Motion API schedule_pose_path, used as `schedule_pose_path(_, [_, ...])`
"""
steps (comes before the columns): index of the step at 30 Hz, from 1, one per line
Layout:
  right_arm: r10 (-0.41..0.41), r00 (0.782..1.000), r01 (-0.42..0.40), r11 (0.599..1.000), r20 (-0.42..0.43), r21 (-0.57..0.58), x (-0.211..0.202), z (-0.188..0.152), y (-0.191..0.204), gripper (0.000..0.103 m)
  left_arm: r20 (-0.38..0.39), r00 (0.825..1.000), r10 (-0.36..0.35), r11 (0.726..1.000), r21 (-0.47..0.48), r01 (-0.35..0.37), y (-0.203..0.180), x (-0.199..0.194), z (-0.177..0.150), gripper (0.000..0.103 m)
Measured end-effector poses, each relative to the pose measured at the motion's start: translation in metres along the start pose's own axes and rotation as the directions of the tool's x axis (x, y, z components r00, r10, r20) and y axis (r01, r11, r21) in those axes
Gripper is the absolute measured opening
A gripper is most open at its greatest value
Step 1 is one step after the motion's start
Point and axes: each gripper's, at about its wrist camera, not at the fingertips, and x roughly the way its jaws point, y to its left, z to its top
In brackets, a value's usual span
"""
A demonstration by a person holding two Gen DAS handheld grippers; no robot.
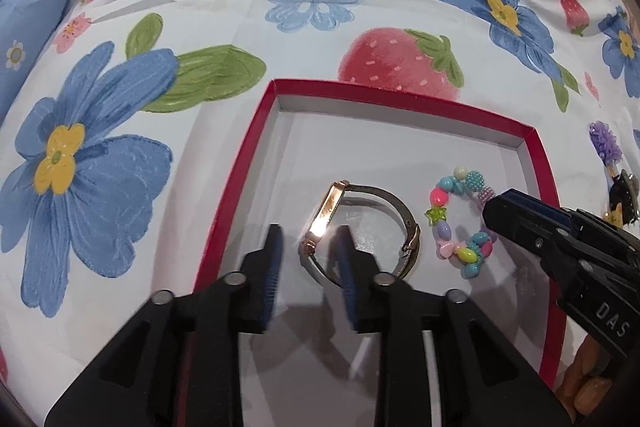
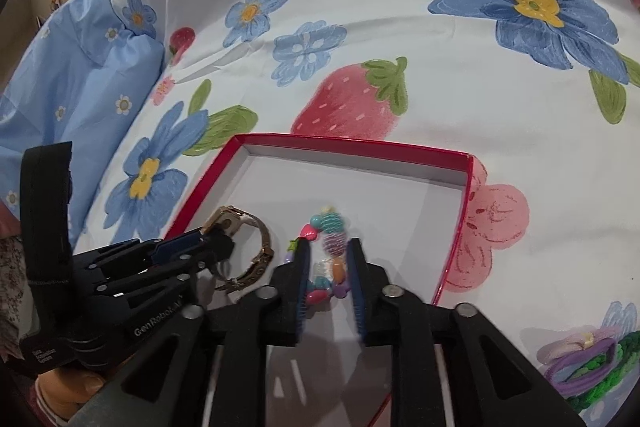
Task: Organize jewelry
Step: 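Carry the watch and bracelet into the red tray and open both tools, then grasp the purple hair tie with the left tool while the right tool grasps the yellow claw clip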
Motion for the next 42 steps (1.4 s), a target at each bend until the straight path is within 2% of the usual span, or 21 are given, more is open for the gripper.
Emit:
schedule_pose_path(9, [0.016, 0.999, -0.016, 1.000, 0.046, 0.001, -0.030, -0.005, 0.002, 0.031, 0.049, 0.999, -0.006, 0.999, -0.041, 0.008, 0.002, -0.026, -0.008, 0.046])
schedule_pose_path(10, [0.018, 0.998, -0.018, 1.000, 0.054, 0.003, -0.034, -0.006, 0.002, 0.032, 0.054, 0.998, -0.014, 0.999, -0.048, 0.017, 0.002, -0.031, -0.010, 0.046])
schedule_pose_path(13, [0.024, 0.995, -0.026, 0.999, 0.092, 0.019, -0.056, -0.014, -0.003, 0.043, 0.071, 0.996, -0.055, 0.996, -0.065, 0.060, -0.002, -0.045, -0.019, 0.048])
schedule_pose_path(19, [0.012, 0.990, -0.020, 0.998, 0.139, 0.054, -0.091, -0.031, -0.020, 0.043, 0.094, 0.990, -0.103, 0.992, -0.063, 0.109, -0.021, -0.067, -0.034, 0.050])
schedule_pose_path(28, [-0.037, 0.983, 0.017, 0.993, 0.180, 0.116, -0.137, -0.059, -0.052, 0.043, 0.101, 0.979, -0.175, 0.984, -0.015, 0.178, -0.055, -0.088, -0.054, 0.051])
schedule_pose_path(35, [-0.105, 0.973, 0.071, 0.983, 0.204, 0.171, -0.165, -0.081, -0.081, 0.044, 0.112, 0.965, -0.238, 0.971, 0.031, 0.236, -0.080, -0.101, -0.061, 0.058])
schedule_pose_path(42, [-0.157, 0.966, 0.111, 0.969, 0.206, 0.219, -0.184, -0.099, -0.108, 0.048, 0.105, 0.959, -0.264, 0.963, 0.090, 0.255, -0.108, -0.104, -0.063, 0.059])
